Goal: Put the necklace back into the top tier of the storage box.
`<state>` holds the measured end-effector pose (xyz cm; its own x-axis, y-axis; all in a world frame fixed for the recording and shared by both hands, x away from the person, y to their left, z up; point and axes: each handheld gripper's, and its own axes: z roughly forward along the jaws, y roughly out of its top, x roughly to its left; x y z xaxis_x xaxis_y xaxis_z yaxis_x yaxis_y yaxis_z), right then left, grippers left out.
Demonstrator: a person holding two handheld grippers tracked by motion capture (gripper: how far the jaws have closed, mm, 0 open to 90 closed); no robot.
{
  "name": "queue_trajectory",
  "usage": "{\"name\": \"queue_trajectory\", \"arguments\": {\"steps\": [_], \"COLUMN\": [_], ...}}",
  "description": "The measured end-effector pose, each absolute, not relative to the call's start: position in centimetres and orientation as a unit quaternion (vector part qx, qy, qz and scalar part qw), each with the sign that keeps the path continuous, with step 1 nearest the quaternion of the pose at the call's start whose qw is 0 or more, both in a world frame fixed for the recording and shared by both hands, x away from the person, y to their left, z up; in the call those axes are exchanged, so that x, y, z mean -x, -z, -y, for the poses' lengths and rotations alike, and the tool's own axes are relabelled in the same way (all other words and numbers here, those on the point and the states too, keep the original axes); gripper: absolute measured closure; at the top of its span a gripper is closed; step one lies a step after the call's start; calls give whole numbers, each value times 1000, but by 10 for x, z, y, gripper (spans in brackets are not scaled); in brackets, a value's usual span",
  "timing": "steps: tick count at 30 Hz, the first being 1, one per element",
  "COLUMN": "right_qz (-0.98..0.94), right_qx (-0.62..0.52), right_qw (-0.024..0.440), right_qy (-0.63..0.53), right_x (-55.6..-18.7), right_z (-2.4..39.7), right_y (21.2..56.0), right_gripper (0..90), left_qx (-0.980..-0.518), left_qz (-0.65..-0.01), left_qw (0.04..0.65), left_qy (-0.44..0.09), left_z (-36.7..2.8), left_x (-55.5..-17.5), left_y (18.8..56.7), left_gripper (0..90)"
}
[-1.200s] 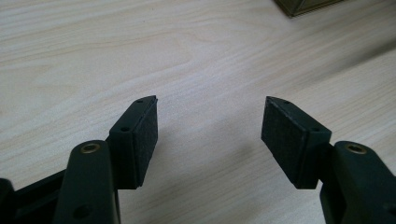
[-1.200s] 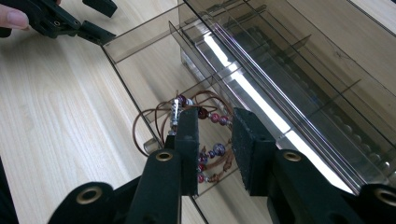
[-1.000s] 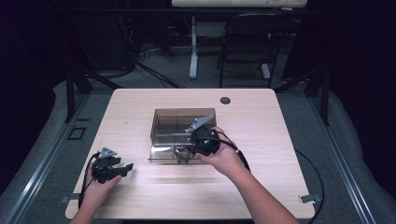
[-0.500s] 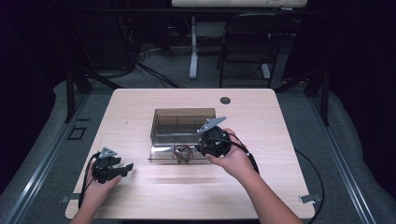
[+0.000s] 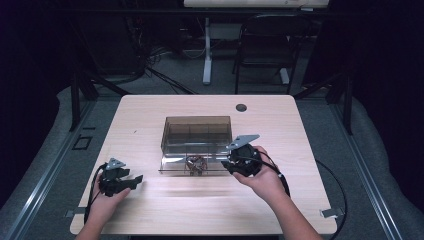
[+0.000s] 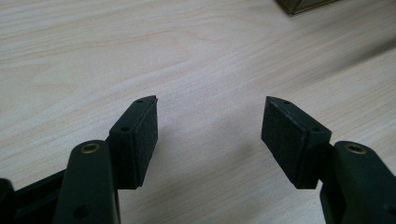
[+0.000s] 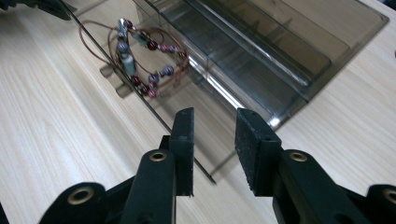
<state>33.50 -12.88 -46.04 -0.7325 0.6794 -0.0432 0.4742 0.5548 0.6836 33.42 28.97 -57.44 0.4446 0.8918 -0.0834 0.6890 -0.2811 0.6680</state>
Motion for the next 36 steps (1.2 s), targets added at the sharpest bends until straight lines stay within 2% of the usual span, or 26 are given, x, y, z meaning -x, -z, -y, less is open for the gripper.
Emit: {"name": "queue_trajectory", "arguments": {"steps": [20, 36], "right_qz": [-846, -842], "right_qx": [-380, -397], "right_qw": [168, 176], "right_qy": [-335, -319], "right_x": [-319, -315], "right_z": [176, 184], "right_y": [480, 512], "right_gripper": [662, 660], "left_qx": [-786, -785], "left_qz": [-504, -504], "left_qw": [323, 323], "left_qy": [-156, -157], "left_z": [-289, -289], "left_x": [-334, -334], "left_y": [575, 575], "left_gripper": [366, 366]}}
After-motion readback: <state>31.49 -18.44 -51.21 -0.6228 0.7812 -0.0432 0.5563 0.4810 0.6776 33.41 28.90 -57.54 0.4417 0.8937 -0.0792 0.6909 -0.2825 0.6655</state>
